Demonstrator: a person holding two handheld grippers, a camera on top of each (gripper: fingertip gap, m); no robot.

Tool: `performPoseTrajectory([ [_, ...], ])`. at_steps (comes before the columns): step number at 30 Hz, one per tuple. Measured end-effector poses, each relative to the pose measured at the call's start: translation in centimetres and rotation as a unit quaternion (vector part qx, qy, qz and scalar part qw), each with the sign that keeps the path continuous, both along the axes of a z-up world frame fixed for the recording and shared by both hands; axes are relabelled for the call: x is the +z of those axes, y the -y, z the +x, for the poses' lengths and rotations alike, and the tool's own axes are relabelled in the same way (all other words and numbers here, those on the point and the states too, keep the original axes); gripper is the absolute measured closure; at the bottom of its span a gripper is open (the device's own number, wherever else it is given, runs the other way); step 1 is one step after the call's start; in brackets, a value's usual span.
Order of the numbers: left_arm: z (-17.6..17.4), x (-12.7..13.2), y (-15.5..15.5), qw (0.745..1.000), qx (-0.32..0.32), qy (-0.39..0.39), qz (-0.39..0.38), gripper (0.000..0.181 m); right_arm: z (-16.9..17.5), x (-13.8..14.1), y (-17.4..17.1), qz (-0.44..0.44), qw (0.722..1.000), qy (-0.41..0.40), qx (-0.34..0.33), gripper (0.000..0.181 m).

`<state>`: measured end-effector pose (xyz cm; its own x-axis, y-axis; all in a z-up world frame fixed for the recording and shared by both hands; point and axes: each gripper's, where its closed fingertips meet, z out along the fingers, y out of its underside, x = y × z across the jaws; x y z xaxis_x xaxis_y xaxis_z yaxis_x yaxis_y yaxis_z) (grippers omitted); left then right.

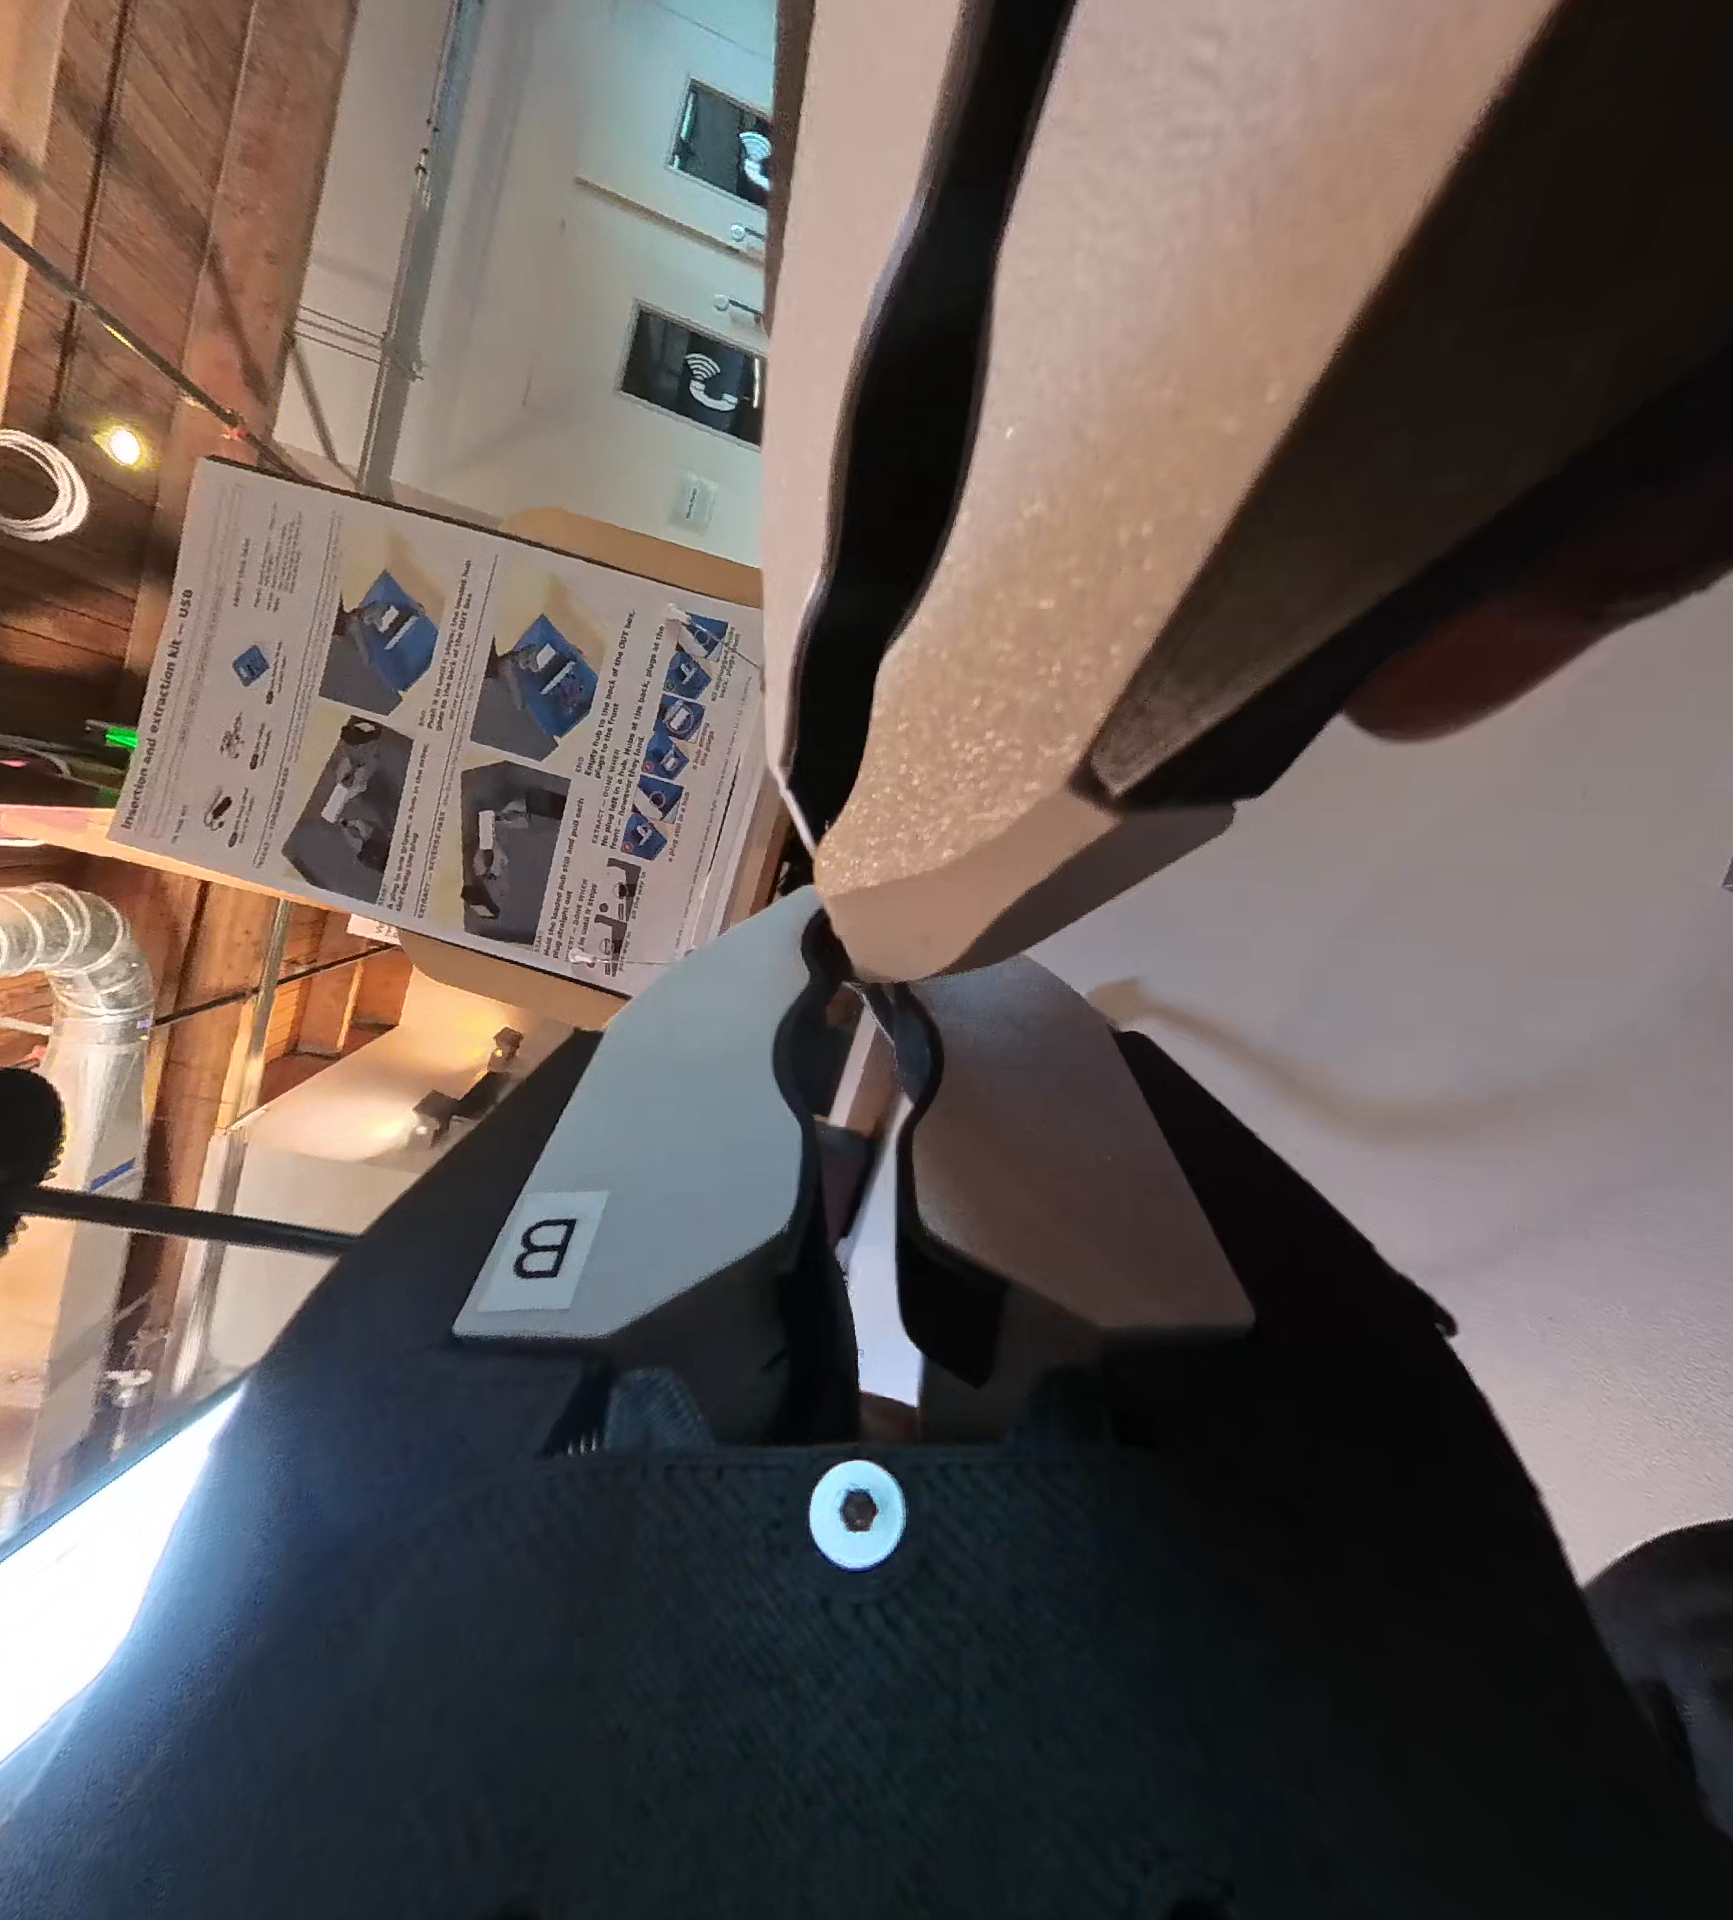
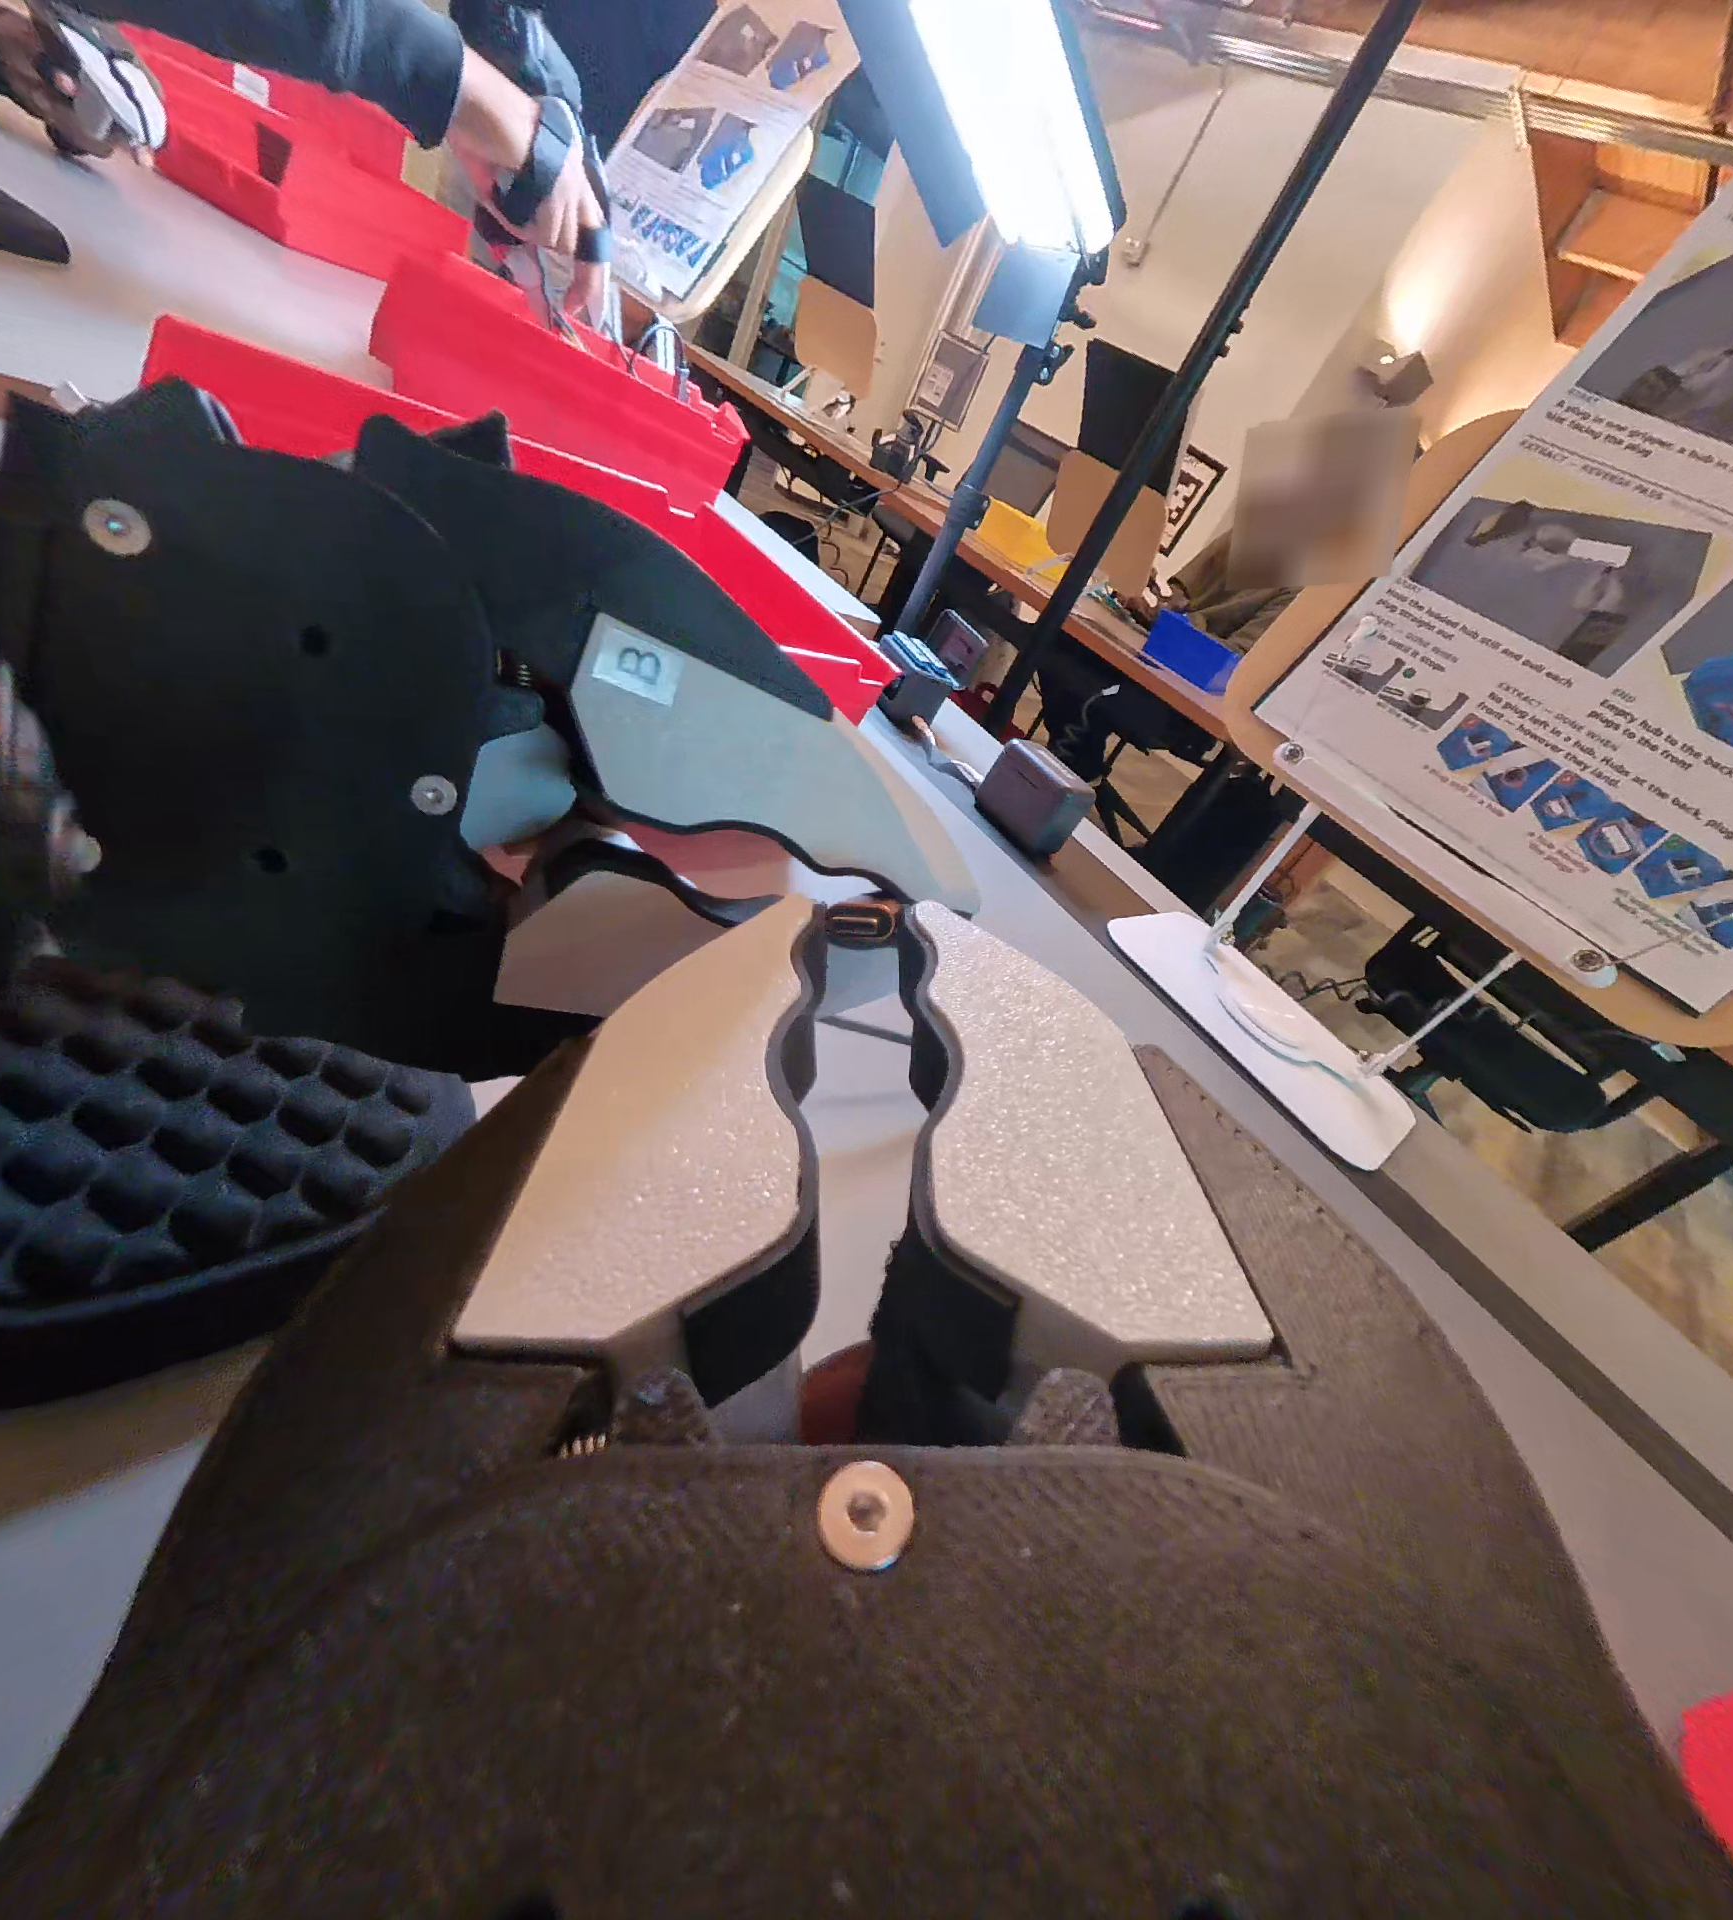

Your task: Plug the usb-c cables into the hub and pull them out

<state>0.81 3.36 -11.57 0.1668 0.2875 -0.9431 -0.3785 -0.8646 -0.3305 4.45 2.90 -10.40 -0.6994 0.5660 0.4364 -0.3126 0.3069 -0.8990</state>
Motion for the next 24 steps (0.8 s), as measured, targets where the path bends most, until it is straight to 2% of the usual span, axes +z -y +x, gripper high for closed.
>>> performPoseTrajectory([
  [1, 0.1, 0.0, -0.2, 1.000, -0.010, 0.011, 0.018, 0.174, 0.1, 0.1, -0.2, -0.001, 1.000, 0.002, 0.008, 0.169],
  [3, 0.8, -0.2, -0.9, 0.993, -0.053, 0.075, 0.079, 0.173, 0.3, 0.3, -0.8, -0.018, 0.999, 0.029, 0.039, 0.169],
  [4, 1.4, -0.1, -1.2, 0.983, -0.089, 0.111, 0.114, 0.165, 0.4, 0.6, -1.4, -0.033, 0.997, 0.046, 0.061, 0.170],
  [6, 3.6, 0.7, -2.0, 0.944, -0.189, 0.197, 0.185, 0.146, 1.2, 1.4, -2.5, -0.076, 0.985, 0.083, 0.131, 0.170],
  [8, 6.3, 2.0, -2.6, 0.867, -0.298, 0.304, 0.260, 0.133, 2.2, 2.5, -3.6, -0.132, 0.960, 0.125, 0.211, 0.170],
  [10, 7.8, 3.8, -2.8, 0.779, -0.370, 0.382, 0.332, 0.127, 3.3, 3.8, -4.5, -0.188, 0.927, 0.158, 0.284, 0.170],
  [11, 8.1, 4.5, -2.9, 0.748, -0.391, 0.402, 0.356, 0.127, 3.6, 4.2, -4.8, -0.212, 0.912, 0.172, 0.307, 0.170],
  [12, 8.3, 4.8, -3.2, 0.728, -0.405, 0.412, 0.369, 0.127, 4.0, 4.5, -5.0, -0.228, 0.899, 0.182, 0.326, 0.170],
  [13, 8.6, 4.9, -3.6, 0.716, -0.418, 0.417, 0.372, 0.129, 4.2, 4.6, -5.1, -0.241, 0.889, 0.189, 0.340, 0.170],
  [15, 8.8, 4.7, -4.3, 0.715, -0.424, 0.419, 0.366, 0.135, 4.4, 4.7, -5.2, -0.256, 0.877, 0.201, 0.352, 0.170],
  [17, 8.7, 4.4, -4.9, 0.718, -0.418, 0.417, 0.368, 0.142, 4.4, 4.4, -5.1, -0.259, 0.875, 0.203, 0.354, 0.170],
  [21, 8.6, 3.6, -5.5, 0.704, -0.409, 0.435, 0.385, 0.148, 4.5, 4.2, -5.0, -0.268, 0.871, 0.205, 0.356, 0.170],
  [24, 8.7, 3.9, -5.6, 0.678, -0.417, 0.439, 0.417, 0.151, 4.6, 4.3, -5.0, -0.278, 0.869, 0.204, 0.355, 0.170],
])
